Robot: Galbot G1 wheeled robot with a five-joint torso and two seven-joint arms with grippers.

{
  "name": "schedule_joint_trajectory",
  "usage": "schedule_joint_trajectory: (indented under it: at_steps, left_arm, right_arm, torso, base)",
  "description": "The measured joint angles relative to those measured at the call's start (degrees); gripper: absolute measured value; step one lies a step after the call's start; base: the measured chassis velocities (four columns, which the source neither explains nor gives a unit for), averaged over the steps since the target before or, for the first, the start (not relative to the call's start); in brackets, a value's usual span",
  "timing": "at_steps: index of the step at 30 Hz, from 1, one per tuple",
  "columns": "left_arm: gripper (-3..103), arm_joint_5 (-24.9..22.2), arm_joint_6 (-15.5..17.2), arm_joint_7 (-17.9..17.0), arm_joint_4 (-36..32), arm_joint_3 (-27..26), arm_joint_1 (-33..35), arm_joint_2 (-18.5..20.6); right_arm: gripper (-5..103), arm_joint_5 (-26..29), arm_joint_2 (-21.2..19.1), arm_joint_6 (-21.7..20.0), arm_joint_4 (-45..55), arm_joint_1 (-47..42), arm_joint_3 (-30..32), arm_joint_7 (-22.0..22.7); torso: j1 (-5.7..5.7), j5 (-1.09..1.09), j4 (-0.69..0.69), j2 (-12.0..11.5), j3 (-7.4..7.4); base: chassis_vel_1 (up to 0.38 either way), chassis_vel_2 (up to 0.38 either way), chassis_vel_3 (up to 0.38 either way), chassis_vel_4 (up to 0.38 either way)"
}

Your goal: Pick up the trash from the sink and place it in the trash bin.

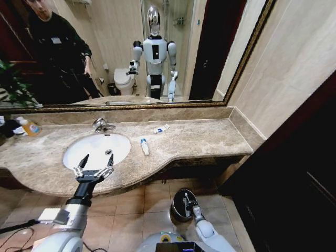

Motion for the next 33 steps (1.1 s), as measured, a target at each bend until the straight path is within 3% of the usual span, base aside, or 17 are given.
schedule_joint_trajectory:
  at_steps: [6,9,10,13,16,18,26,28,31,33]
  left_arm:
    - [100,0.0,0.0,0.0,0.0,0.0,0.0,0.0]
    - [100,0.0,0.0,0.0,0.0,0.0,0.0,0.0]
    - [100,0.0,0.0,0.0,0.0,0.0,0.0,0.0]
    - [100,0.0,0.0,0.0,0.0,0.0,0.0,0.0]
    - [100,0.0,0.0,0.0,0.0,0.0,0.0,0.0]
    - [100,0.0,0.0,0.0,0.0,0.0,0.0,0.0]
    - [100,0.0,0.0,0.0,0.0,0.0,0.0,0.0]
    - [100,0.0,0.0,0.0,0.0,0.0,0.0,0.0]
    - [100,0.0,0.0,0.0,0.0,0.0,0.0,0.0]
    - [100,0.0,0.0,0.0,0.0,0.0,0.0,0.0]
  right_arm:
    - [3,0.0,0.9,-0.2,-2.8,2.8,-0.1,0.6]
    - [7,0.0,0.8,-0.7,-2.2,2.6,-0.2,0.6]
    - [17,-0.1,0.8,-0.8,-1.8,2.3,-0.2,0.7]
    - [22,-0.1,0.7,-0.9,-0.9,1.8,-0.2,0.8]
    - [38,-0.1,0.6,-1.5,1.1,0.8,-0.2,0.9]
    - [38,-0.1,0.5,-1.6,1.5,0.6,-0.2,0.9]
    - [76,-0.2,0.2,-2.6,5.4,-1.8,-0.2,1.1]
    - [76,-0.2,0.2,-2.7,5.9,-2.1,-0.2,1.1]
    - [92,-0.1,0.3,-2.8,7.0,-2.9,-0.2,1.1]
    - [96,0.1,0.4,-2.9,7.9,-3.3,-0.2,1.1]
  torso:
    - [0.0,0.0,0.01,0.0,0.0]
    - [0.0,0.0,0.0,0.0,0.0]
    - [0.0,0.0,0.0,0.0,0.0]
    - [0.0,0.0,0.0,0.0,0.0]
    - [0.0,0.0,0.0,0.0,0.0]
    - [0.0,0.0,0.0,0.0,0.0]
    - [0.0,0.0,0.0,0.0,0.0]
    - [0.0,0.0,0.0,0.0,0.0]
    - [0.0,0.0,0.0,0.0,0.0]
    - [0.0,0.01,0.0,0.0,0.0]
  base:
    - [0.0,0.0,0.0,0.0]
    - [0.0,0.0,0.0,0.0]
    - [0.0,0.0,0.0,0.0]
    - [0.0,0.0,0.0,0.0]
    - [0.0,0.0,0.0,0.0]
    - [0.0,0.0,0.0,0.0]
    - [0.0,0.0,0.0,0.0]
    - [0.0,0.0,0.0,0.0]
    - [0.0,0.0,0.0,0.0]
    - [0.0,0.0,0.0,0.0]
